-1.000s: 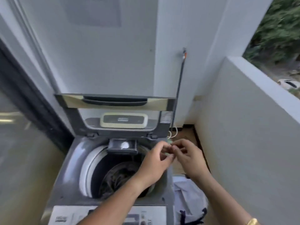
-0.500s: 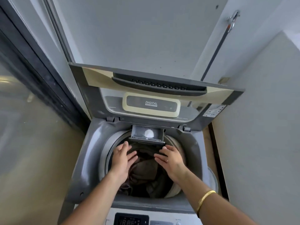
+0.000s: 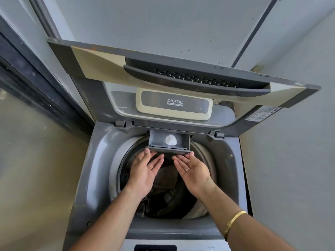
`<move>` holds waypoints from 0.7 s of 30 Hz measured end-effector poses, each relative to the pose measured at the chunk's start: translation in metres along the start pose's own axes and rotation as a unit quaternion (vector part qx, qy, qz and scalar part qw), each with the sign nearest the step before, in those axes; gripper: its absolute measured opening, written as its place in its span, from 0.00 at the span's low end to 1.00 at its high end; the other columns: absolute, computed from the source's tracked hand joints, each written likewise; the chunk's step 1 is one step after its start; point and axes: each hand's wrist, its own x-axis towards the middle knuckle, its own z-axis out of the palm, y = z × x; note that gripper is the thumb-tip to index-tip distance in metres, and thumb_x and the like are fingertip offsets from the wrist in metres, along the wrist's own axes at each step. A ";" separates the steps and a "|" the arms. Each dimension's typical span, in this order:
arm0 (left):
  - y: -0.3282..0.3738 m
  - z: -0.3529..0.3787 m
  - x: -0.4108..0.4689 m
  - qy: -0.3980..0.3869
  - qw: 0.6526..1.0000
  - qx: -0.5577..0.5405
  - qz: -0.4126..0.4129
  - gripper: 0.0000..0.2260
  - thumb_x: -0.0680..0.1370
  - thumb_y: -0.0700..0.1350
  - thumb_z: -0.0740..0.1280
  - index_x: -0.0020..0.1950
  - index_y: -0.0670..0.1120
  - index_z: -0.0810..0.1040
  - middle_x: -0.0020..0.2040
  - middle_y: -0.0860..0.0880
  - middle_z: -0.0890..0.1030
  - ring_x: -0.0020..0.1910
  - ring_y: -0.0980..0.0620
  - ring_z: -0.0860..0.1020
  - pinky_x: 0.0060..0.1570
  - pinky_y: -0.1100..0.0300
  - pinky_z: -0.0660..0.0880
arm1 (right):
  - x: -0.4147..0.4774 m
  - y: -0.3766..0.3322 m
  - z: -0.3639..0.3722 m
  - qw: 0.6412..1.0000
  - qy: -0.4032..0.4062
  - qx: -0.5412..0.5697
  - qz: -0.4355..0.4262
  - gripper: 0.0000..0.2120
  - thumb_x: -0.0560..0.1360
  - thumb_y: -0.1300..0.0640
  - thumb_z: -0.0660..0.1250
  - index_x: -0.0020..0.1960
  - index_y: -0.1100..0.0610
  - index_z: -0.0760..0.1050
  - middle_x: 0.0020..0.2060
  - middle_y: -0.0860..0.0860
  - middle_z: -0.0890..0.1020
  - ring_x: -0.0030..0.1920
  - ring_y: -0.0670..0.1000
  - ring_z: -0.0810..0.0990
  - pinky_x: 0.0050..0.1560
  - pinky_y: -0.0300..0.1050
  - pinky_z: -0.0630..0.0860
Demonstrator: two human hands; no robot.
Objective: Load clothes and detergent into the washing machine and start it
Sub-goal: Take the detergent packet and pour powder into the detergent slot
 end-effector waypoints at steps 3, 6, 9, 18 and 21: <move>0.001 0.003 0.003 -0.013 1.000 -0.023 -0.003 0.25 0.88 0.53 0.67 0.80 0.39 0.73 0.76 0.32 0.78 0.67 0.37 0.88 0.64 0.49 0.88 | 0.002 -0.004 0.002 1.000 -0.007 -0.003 0.001 0.17 0.90 0.52 0.62 0.68 0.66 0.76 0.67 0.69 0.83 0.58 0.62 0.91 0.54 0.50 0.90; 0.002 0.008 0.011 -0.015 0.999 -0.031 0.003 0.28 0.87 0.54 0.68 0.81 0.37 0.71 0.77 0.30 0.76 0.68 0.36 0.87 0.67 0.47 0.87 | 0.007 -0.008 0.009 1.000 -0.001 -0.010 0.000 0.16 0.90 0.52 0.62 0.60 0.65 0.78 0.66 0.70 0.83 0.59 0.62 0.90 0.56 0.50 0.90; 0.004 0.010 0.018 -0.015 0.999 -0.032 0.007 0.29 0.88 0.54 0.67 0.81 0.36 0.69 0.78 0.28 0.74 0.68 0.36 0.87 0.68 0.45 0.85 | 0.011 -0.011 0.015 1.000 0.001 -0.004 -0.005 0.15 0.90 0.52 0.61 0.56 0.64 0.77 0.65 0.70 0.83 0.62 0.63 0.88 0.57 0.51 0.89; 0.011 0.024 0.037 -0.012 1.000 -0.016 0.019 0.27 0.89 0.54 0.65 0.81 0.37 0.69 0.75 0.26 0.77 0.66 0.38 0.87 0.67 0.46 0.85 | 0.023 -0.018 0.028 1.000 0.004 0.013 -0.014 0.14 0.89 0.52 0.62 0.56 0.64 0.77 0.66 0.70 0.82 0.63 0.63 0.87 0.56 0.50 0.90; 0.012 0.025 0.041 -0.009 1.000 -0.017 0.022 0.27 0.89 0.54 0.65 0.81 0.37 0.69 0.74 0.26 0.78 0.63 0.40 0.90 0.66 0.47 0.86 | 0.027 -0.020 0.032 1.000 0.012 0.004 -0.022 0.17 0.89 0.51 0.63 0.61 0.67 0.77 0.66 0.71 0.82 0.63 0.64 0.87 0.55 0.50 0.90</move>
